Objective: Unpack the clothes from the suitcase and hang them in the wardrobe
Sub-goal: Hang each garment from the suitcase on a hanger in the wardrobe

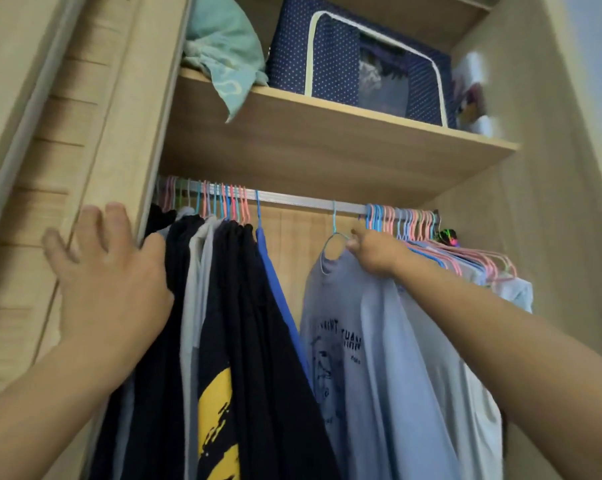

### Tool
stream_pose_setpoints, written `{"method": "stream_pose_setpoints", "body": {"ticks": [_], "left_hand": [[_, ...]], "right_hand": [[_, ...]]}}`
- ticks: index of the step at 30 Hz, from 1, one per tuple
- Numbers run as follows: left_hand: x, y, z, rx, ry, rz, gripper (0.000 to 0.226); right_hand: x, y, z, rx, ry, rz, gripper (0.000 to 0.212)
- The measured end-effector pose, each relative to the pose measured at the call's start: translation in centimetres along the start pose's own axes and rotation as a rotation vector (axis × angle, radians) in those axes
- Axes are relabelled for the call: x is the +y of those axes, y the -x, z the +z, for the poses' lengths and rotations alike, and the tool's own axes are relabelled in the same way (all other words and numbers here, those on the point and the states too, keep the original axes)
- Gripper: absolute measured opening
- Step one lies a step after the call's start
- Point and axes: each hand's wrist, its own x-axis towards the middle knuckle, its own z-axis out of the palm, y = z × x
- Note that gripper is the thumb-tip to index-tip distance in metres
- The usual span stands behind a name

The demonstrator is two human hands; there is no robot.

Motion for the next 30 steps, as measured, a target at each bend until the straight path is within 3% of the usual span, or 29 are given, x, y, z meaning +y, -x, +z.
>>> {"method": "stream_pose_setpoints", "body": {"ticks": [3, 4, 7, 8, 13, 19, 27, 30], "left_hand": [[-0.4, 0.3, 0.5, 0.006, -0.031, 0.044, 0.028], [-0.4, 0.4, 0.5, -0.002, -0.047, 0.048, 0.028], [-0.5, 0.3, 0.4, -0.031, -0.060, 0.046, 0.025], [-0.6, 0.3, 0.4, -0.032, -0.063, 0.044, 0.024], [-0.4, 0.4, 0.4, -0.053, -0.054, 0.048, 0.024], [-0.6, 0.5, 0.4, -0.054, -0.077, 0.056, 0.023], [-0.3, 0.6, 0.2, -0.106, -0.017, 0.076, 0.022], [0.0, 0.6, -0.4, -0.108, 0.137, -0.026, 0.036]], "right_hand": [[2.5, 0.1, -2.6, 0.367, 0.099, 0.066, 0.029], [3.7, 0.0, -3.1, 0.335, 0.224, 0.117, 0.028], [5.3, 0.8, -2.6, -0.028, 0.452, 0.220, 0.031], [5.6, 1.1, -1.8, -0.070, 0.489, 0.209, 0.030], [6.5, 1.2, -0.7, 0.102, 0.561, 0.143, 0.025], [5.4, 1.0, -1.2, 0.124, 0.633, 0.120, 0.020], [4.9, 1.2, -1.4, 0.241, 0.336, 0.212, 0.027], [5.4, 2.5, -1.7, 0.291, 0.206, 0.231, 0.023]]}}
